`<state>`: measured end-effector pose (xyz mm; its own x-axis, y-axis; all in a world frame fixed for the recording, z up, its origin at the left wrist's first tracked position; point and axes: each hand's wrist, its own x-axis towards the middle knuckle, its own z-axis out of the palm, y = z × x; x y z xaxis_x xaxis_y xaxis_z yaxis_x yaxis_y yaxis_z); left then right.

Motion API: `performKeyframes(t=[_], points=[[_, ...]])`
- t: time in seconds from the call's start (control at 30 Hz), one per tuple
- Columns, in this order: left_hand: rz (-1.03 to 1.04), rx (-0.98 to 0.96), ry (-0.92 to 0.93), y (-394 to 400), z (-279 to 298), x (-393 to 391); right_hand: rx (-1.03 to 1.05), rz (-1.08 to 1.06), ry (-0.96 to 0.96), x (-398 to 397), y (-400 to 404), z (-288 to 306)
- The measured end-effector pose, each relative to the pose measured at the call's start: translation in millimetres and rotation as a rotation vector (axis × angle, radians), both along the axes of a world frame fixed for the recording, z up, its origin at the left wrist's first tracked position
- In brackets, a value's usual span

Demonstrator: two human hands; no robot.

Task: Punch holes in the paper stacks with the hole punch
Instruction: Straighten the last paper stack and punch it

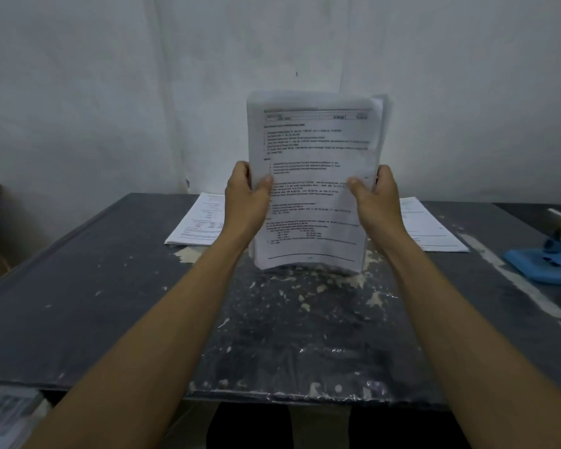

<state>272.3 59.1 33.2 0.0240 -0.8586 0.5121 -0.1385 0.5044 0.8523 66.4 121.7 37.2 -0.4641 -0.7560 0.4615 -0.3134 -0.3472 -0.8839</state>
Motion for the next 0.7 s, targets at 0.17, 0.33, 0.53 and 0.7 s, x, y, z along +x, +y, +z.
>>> performKeyframes(t=[0.17,0.33,0.53,0.7], points=[[-0.053,-0.011,0.019,1,-32,-12,0.053,0.005,-0.036,-7,-1,-36],[-0.057,-0.042,0.050,3,-26,-16,0.014,0.017,-0.028,-11,2,-28],[-0.116,-0.009,0.099,6,-25,-5,0.035,0.059,-0.122,-22,10,-24],[-0.237,0.004,0.135,6,-14,-4,0.032,0.090,-0.181,-27,12,-20]])
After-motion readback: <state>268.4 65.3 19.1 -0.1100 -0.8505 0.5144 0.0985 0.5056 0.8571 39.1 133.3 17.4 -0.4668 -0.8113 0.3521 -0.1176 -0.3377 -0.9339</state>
